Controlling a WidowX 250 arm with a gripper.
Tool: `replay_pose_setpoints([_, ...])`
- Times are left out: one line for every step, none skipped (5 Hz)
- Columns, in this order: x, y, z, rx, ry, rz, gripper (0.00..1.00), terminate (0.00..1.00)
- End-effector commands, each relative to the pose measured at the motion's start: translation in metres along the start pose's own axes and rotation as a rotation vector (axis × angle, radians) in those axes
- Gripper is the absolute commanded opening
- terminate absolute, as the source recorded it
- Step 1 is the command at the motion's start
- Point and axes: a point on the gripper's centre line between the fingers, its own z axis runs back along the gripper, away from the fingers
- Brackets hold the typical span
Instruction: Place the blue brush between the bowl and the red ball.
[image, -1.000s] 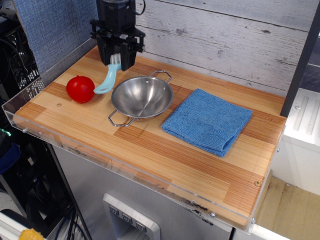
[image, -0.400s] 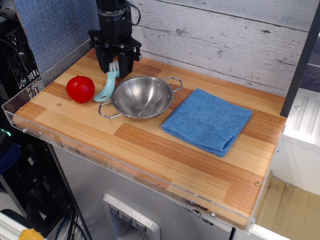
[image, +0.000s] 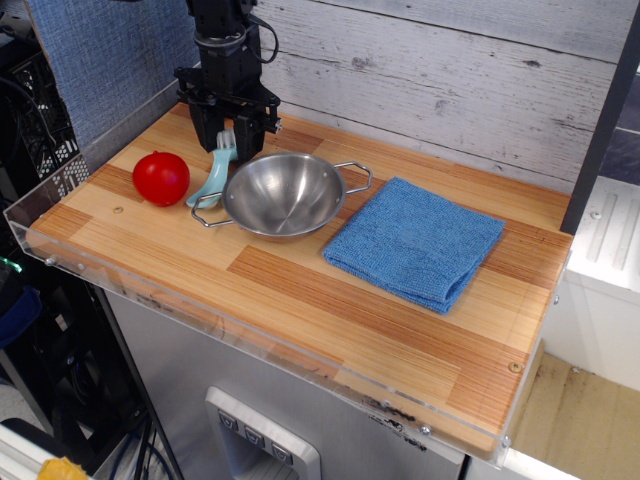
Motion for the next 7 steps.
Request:
replay_pose_setpoints([-0.003,0.012,0.035,0.017,-0.079,0.016,1.00,0.00])
replay_pose_setpoints([-0.006,0.012,0.042,0.016,-0.095,0.019,1.00,0.00])
replay_pose_setpoints([-0.009,0.013,0.053,0.013,-0.113,0.025,1.00,0.00])
replay_pose_setpoints([-0.012,0.007,0.072,-0.053,-0.122,0.033,1.00,0.00])
replay_pose_setpoints([-0.013,-0.004,0.083,-0.191,-0.099,0.070,1.00,0.00])
replay_pose_setpoints([-0.021,-0.030,0.099,-0.245,-0.091,0.076,1.00,0.00])
replay_pose_setpoints([-0.033,-0.060,0.115,-0.217,-0.094,0.063,1.00,0.00])
